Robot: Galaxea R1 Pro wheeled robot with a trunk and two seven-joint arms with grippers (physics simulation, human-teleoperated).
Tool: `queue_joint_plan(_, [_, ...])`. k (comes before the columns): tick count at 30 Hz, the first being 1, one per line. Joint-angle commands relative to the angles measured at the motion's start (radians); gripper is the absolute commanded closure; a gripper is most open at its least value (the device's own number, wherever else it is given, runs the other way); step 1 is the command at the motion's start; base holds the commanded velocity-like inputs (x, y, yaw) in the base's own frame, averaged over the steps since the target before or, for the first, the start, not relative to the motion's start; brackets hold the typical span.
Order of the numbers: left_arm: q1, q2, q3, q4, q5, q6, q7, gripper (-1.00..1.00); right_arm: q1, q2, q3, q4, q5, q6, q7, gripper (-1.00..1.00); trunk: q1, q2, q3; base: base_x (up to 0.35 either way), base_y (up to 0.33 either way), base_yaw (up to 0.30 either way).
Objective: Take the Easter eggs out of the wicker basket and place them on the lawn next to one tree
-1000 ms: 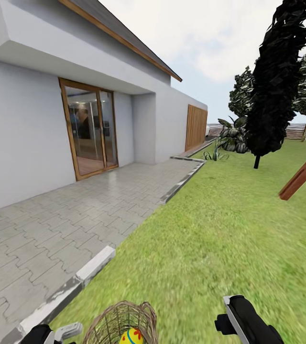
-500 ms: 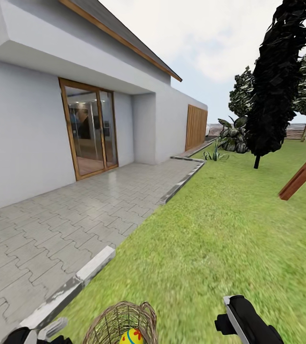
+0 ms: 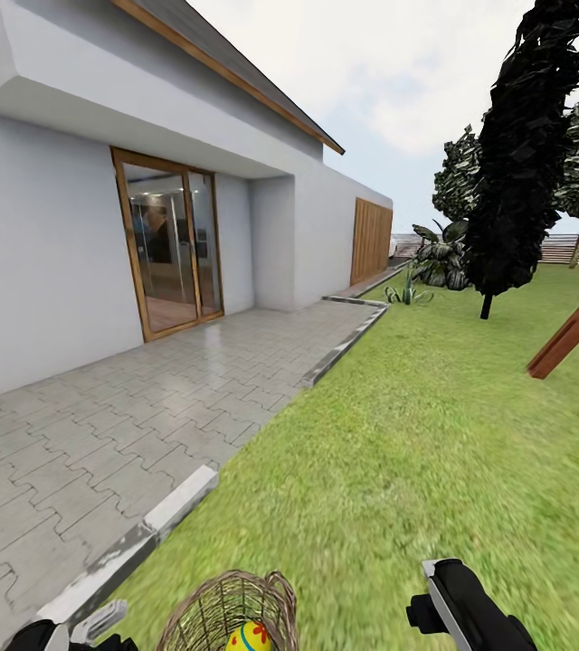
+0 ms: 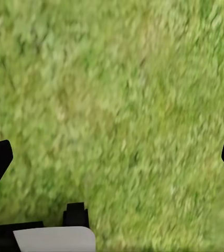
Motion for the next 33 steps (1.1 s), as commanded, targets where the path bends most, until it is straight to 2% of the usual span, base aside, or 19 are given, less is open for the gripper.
queue_joint_plan(1, [-0.001, 0.0, 0.002, -0.001, 0.001, 0.005, 0.0, -1.0, -0.001, -0.001, 0.005, -0.001, -0.002, 0.005, -0.005, -1.0, 0.0, -0.001, -0.001, 0.0, 0.0, 0.0])
queue_joint_plan(3, [-0.001, 0.0, 0.002, -0.001, 0.002, 0.005, -0.001, -1.0, -0.001, -0.001, 0.005, -0.001, -0.002, 0.006, -0.005, -1.0, 0.0, -0.001, -0.001, 0.0, 0.0, 0.0])
queue_joint_plan(33, [-0.001, -0.002, 0.001, 0.001, 0.003, 0.005, -0.004, -1.0, -0.001, -0.001, 0.005, -0.001, -0.002, 0.006, -0.005, -1.0, 0.115, -0.211, -0.095, 0.0, 0.0, 0.0])
